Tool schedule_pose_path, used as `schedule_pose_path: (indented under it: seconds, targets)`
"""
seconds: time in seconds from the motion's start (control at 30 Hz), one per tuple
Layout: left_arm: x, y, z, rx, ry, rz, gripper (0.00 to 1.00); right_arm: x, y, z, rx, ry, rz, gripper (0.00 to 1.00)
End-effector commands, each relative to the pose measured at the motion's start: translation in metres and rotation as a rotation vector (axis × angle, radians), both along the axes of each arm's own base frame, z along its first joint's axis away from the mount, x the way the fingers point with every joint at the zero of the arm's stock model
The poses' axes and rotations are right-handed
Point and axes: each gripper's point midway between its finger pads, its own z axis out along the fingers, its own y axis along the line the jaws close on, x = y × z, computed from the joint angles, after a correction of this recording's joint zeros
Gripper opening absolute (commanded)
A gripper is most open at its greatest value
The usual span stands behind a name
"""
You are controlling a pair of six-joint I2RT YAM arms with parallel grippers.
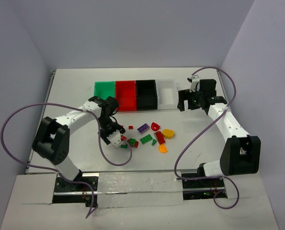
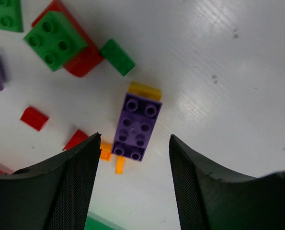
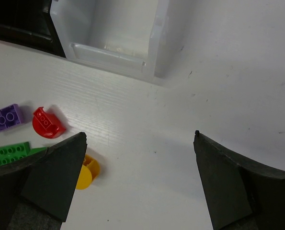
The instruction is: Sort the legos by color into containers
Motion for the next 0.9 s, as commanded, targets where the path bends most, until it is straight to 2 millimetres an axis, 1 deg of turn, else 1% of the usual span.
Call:
schedule_pose_path:
  seconds: [0.0, 0.13, 0.2, 0.3, 0.43, 0.6, 0.63, 0.7, 0.77, 0.8, 0.87]
  targets:
    - [-0.017, 0.004, -0.009, 0.03, 0.028, -0.085, 0.65, 0.01, 0.003, 0.016, 0.005, -0.042, 0.022, 1.0]
    - [-0.021, 0.007, -0.02, 0.052, 0.021, -0.093, 0.65, 0.01, 0.001, 0.011, -0.001, -0.03, 0.023, 1.0]
    - [-0.015, 0.004, -0.022, 0.043, -0.002, -0.085, 0.65, 0.009, 0.002, 0.009, 0.0, -0.026, 0.024, 1.0]
    - [-0.011, 0.001, -0.026, 0.043, -0.009, -0.069, 0.64, 0.009, 0.003, 0.008, 0.003, -0.025, 0.028, 1.0]
    - [-0.004, -0.001, -0.032, 0.043, -0.03, -0.05, 0.59, 0.009, 0.002, 0.01, 0.001, -0.033, 0.029, 1.0]
    - [-0.003, 0.0, -0.035, 0.048, -0.035, -0.043, 0.53, 0.009, 0.002, 0.011, 0.0, -0.035, 0.028, 1.0]
    - [-0.003, -0.001, -0.035, 0.045, -0.038, -0.042, 0.5, 0.009, 0.003, 0.011, 0.002, -0.035, 0.031, 1.0]
    - [-0.001, -0.002, -0.034, 0.039, -0.044, -0.039, 0.46, 0.009, 0.003, 0.012, 0.003, -0.035, 0.032, 1.0]
    - [0.001, -0.006, -0.029, 0.019, -0.057, -0.033, 0.37, 0.008, 0.003, 0.014, 0.002, -0.041, 0.035, 1.0]
    - [0.002, -0.007, -0.027, 0.012, -0.065, -0.026, 0.34, 0.008, 0.003, 0.015, 0.003, -0.046, 0.037, 1.0]
    - [0.005, -0.012, -0.016, -0.017, -0.084, -0.004, 0.29, 0.007, 0.006, 0.021, 0.012, -0.065, 0.048, 1.0]
